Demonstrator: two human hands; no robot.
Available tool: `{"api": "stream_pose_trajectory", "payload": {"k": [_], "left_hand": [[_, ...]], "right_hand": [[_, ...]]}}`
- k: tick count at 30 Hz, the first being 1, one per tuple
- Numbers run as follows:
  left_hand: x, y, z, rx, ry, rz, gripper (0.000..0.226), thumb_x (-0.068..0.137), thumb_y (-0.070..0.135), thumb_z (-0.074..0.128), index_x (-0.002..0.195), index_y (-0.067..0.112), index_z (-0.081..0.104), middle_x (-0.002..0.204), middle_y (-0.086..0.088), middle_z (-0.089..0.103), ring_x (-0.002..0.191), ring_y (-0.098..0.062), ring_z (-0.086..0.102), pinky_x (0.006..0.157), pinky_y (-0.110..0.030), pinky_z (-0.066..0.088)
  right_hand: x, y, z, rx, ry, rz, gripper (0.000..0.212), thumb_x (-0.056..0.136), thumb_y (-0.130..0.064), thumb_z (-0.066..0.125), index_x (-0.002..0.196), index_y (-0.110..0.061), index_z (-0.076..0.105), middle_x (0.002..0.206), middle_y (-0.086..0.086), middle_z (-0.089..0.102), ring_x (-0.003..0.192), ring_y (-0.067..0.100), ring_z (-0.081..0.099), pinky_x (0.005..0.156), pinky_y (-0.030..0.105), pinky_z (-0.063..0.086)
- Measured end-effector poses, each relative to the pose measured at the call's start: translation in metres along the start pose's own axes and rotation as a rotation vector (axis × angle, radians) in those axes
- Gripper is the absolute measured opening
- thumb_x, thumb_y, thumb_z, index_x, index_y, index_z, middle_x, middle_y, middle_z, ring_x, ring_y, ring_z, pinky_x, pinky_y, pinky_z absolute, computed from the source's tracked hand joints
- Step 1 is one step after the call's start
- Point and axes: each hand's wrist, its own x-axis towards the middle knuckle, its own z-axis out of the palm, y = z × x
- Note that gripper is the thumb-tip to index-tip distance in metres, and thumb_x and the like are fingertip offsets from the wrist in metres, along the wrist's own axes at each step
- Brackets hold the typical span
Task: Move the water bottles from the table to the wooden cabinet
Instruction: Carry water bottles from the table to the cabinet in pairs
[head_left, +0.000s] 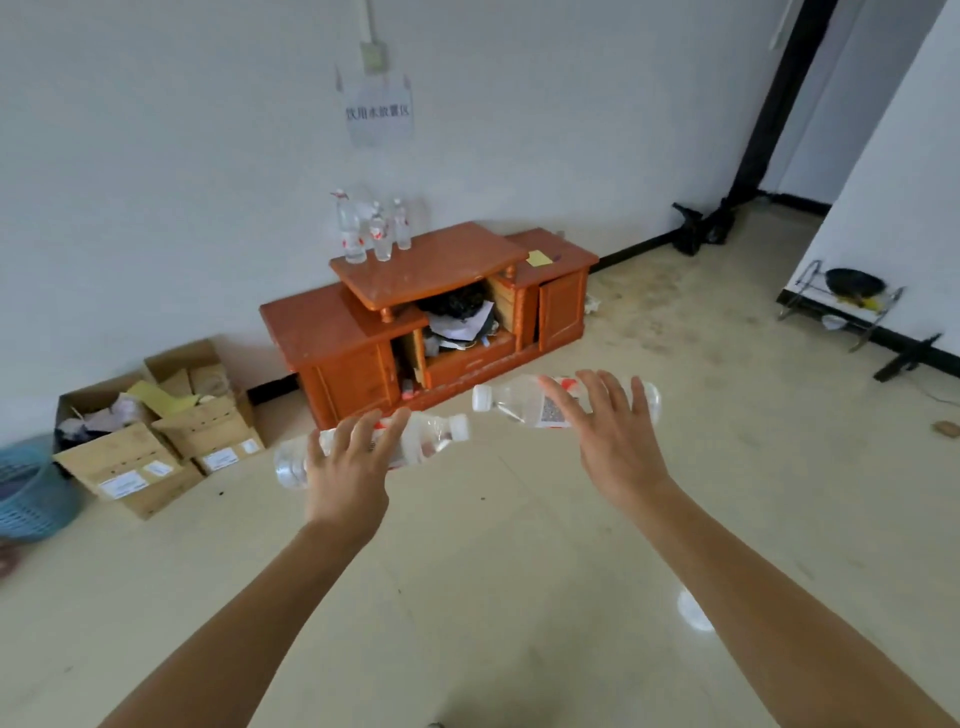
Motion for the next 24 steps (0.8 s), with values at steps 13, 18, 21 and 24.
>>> {"api": "stream_pose_trajectory", "payload": {"k": [13, 18, 21, 24], "left_hand": [[0.288, -0.137, 0.050, -0.012, 0.037, -0.038, 0.102, 0.065, -0.003, 0.077, 0.148, 0.030, 0.028, 0.140, -0.009, 0.054, 0.130, -0.034, 0.048, 0.106, -0.067, 0.034], [0.417, -0.154, 0.105, -0.038, 0.062, -0.053, 0.098, 0.068, -0.003, 0.076, 0.147, 0.030, 0.029, 0.138, -0.007, 0.056, 0.128, -0.033, 0.050, 0.105, -0.064, 0.037], [0.500, -0.165, 0.121, -0.031, 0.074, -0.062, 0.093, 0.073, -0.002, 0.074, 0.148, 0.031, 0.030, 0.141, -0.007, 0.054, 0.132, -0.033, 0.047, 0.109, -0.065, 0.034], [0.587, -0.177, 0.132, -0.045, 0.079, -0.097, 0.091, 0.078, 0.000, 0.072, 0.151, 0.031, 0.029, 0.145, -0.006, 0.050, 0.137, -0.032, 0.043, 0.113, -0.064, 0.030]], "right_hand": [[0.303, 0.001, 0.077, 0.029, 0.066, 0.051, 0.094, 0.081, -0.002, 0.072, 0.158, -0.029, 0.027, 0.141, 0.018, 0.049, 0.131, 0.040, 0.047, 0.104, 0.066, 0.038], [0.421, 0.027, 0.154, 0.027, 0.091, 0.033, 0.094, 0.081, 0.000, 0.071, 0.158, -0.029, 0.024, 0.140, 0.020, 0.050, 0.131, 0.043, 0.048, 0.103, 0.069, 0.039], [0.499, 0.042, 0.188, 0.057, 0.071, 0.053, 0.097, 0.079, 0.000, 0.074, 0.157, -0.030, 0.025, 0.137, 0.021, 0.053, 0.129, 0.043, 0.051, 0.101, 0.069, 0.041], [0.589, 0.060, 0.215, 0.116, 0.022, 0.079, 0.101, 0.077, -0.005, 0.080, 0.157, -0.031, 0.024, 0.138, 0.021, 0.053, 0.130, 0.043, 0.050, 0.104, 0.070, 0.039]]}}
